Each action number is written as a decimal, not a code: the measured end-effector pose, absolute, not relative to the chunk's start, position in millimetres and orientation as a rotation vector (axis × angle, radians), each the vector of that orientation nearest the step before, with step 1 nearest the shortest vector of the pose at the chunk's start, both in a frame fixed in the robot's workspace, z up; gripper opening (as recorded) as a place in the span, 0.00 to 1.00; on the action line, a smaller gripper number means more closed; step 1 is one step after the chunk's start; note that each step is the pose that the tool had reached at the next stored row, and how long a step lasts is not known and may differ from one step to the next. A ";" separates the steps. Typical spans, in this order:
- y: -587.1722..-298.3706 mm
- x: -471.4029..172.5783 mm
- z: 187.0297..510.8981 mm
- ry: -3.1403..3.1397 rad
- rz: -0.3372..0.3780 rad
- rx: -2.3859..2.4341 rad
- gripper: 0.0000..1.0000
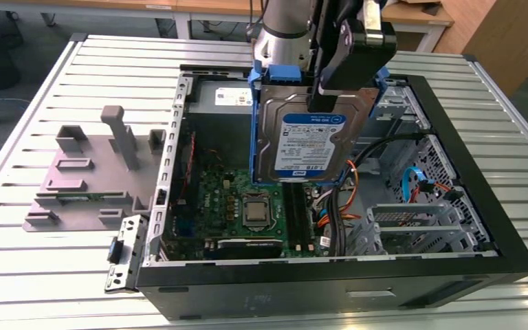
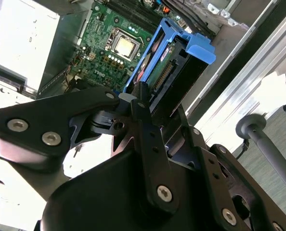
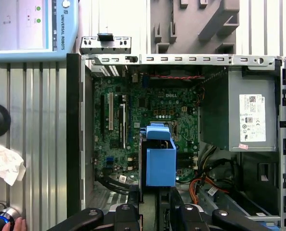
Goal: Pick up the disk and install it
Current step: 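Pick up the disk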
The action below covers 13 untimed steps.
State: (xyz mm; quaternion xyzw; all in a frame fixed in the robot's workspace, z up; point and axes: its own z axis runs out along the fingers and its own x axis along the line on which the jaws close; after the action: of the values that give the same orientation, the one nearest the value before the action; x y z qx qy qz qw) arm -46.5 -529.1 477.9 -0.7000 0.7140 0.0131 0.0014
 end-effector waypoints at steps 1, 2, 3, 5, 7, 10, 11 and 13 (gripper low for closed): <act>-529.3 -44.3 477.8 2.241 0.041 -2.197 0.35; -529.3 -42.9 477.8 2.241 0.042 -2.197 0.35; -529.4 -42.1 477.8 2.241 0.042 -2.197 0.35; -531.9 -40.4 477.8 2.241 0.042 -2.197 0.35; -536.7 -39.2 477.7 2.241 0.042 -2.197 0.35; -544.9 -38.1 477.5 2.241 0.042 -2.197 0.35; -547.5 -37.7 477.5 2.241 0.042 -2.197 0.35; -552.6 -37.1 477.5 2.241 0.042 -2.197 0.35</act>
State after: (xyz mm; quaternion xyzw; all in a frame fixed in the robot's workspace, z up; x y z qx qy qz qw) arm -37.1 -552.6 477.5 -0.7000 0.7140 0.0133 0.0013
